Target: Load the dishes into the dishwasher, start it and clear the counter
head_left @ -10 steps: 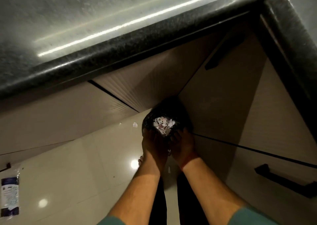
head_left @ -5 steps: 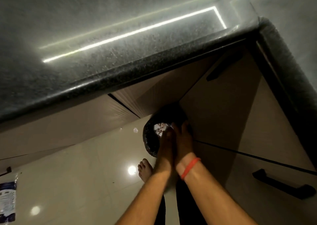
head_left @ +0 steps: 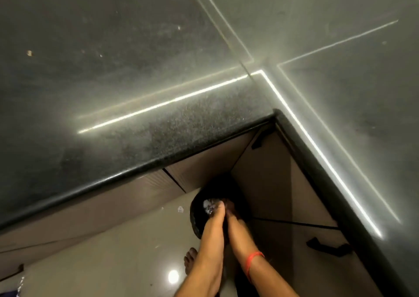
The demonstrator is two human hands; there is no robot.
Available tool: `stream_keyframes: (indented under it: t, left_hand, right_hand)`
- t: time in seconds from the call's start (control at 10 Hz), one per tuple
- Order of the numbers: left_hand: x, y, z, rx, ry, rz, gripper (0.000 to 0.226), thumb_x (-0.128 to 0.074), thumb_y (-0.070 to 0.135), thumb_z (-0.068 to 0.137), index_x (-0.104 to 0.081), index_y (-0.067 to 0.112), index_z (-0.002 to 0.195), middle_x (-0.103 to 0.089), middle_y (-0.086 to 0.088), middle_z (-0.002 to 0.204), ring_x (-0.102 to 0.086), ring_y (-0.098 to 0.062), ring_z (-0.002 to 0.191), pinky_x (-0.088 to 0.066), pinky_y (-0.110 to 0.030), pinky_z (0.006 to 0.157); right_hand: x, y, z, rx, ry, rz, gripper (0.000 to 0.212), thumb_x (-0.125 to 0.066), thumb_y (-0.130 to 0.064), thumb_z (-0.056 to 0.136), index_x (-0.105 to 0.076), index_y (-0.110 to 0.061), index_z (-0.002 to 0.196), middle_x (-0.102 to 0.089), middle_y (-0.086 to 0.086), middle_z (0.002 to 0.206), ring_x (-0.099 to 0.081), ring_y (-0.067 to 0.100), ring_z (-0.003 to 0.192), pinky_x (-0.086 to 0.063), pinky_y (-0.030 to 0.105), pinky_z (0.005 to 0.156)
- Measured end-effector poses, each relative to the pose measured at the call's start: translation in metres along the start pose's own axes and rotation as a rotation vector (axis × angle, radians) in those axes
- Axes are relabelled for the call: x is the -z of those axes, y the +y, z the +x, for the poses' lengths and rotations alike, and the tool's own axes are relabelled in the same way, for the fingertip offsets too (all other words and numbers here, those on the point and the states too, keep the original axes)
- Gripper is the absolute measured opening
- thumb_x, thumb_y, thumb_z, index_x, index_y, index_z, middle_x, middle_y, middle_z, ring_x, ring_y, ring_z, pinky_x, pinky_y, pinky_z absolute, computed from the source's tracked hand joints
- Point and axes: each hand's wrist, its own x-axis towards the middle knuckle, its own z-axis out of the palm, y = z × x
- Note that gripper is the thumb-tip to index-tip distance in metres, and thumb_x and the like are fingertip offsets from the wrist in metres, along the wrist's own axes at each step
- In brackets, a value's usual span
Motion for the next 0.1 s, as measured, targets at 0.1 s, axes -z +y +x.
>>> stream_keyframes:
  t: [0.1]
  left_hand:
    - [-0.0098, 0.0287, -0.0223, -0.141, -0.064, 0.153, 0.058, -0.048, 0.064, 0.097, -0.055, 0.029, 0.143, -0.059, 0.011, 0.139, -0.055, -0.011, 0.129, -0.046, -0.032, 0.105]
  right_hand:
    - [0.0230, -0.0228, -0.0240, 0.227, -0.044, -0.164, 0.026, -0.035, -0.052, 0.104, -0.059, -0.041, 0.106, -0.059, -0.024, 0.097, -0.056, -0.012, 0.088, -0.041, 0.007, 0.073]
